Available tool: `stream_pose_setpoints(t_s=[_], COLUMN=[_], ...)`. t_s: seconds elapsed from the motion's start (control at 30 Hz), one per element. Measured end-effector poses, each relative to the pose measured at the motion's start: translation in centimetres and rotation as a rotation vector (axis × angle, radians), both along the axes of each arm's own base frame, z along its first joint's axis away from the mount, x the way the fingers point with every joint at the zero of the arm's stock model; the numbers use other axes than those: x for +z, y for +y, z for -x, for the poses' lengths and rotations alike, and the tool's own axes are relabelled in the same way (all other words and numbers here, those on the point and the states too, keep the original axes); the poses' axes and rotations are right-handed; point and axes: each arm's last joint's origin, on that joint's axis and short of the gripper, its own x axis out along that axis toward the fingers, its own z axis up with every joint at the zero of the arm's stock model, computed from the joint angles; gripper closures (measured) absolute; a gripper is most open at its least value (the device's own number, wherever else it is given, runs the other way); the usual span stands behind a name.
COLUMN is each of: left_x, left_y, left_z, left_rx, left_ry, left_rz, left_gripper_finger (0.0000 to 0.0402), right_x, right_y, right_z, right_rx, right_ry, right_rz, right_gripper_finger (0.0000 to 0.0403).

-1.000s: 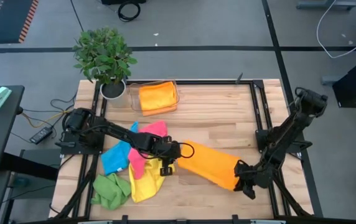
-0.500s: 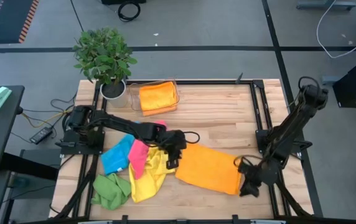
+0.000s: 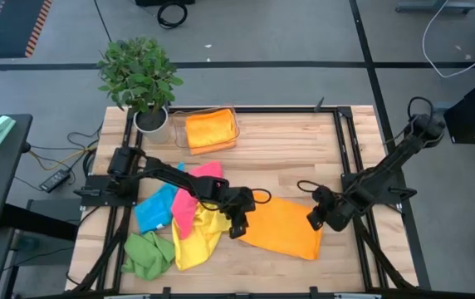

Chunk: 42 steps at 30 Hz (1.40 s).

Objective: Fold microfiber towels
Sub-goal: Fold the orange microfiber cloth

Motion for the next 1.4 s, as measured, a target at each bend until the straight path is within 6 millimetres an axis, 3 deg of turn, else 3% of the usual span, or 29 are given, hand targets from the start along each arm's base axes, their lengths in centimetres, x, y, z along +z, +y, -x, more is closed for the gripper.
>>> stream_pose_setpoints(t_s=[0.3,0.5,0.67,0.83,1.03,1.3,1.4], left_x=[0.0,0.0,0.0,0.0,0.0,0.0,0.0], left_y=[-0.1,0.0,0.0,-0.1,0.0,0.0,-0.1], left_z=[0.0,0.0,0.0,0.0,0.0,0.0,0.0], left_rx=[0.051,0.051,0.051,0.051,0.056,0.056,0.056], left_ry=[0.021,0.02,0.019,0.02,0.024,0.024,0.025], left_rz=[0.036,0.036,0.036,0.036,0.039,0.04,0.04], left_gripper_finger=[0.0299,0.0247,0.0226,0.0226,0.0236,0.024,0.024], right_x=[0.6,0.1,-1.2,-2.0,-2.0,-1.8,-0.9], right_y=[-1.6,-1.8,-2.0,-2.1,-2.1,-1.7,-1.2], right_z=[2.2,2.4,2.7,2.8,2.6,2.3,1.8], right_rx=[-0.054,-0.045,-0.083,-0.082,-0.092,-0.074,-0.069], right_ry=[0.163,0.221,0.262,0.222,0.184,0.168,0.146], right_rz=[-0.037,-0.002,-0.01,-0.022,-0.007,-0.067,-0.098], right_gripper_finger=[0.0372,0.031,0.0251,0.0233,0.0259,0.0375,0.0395])
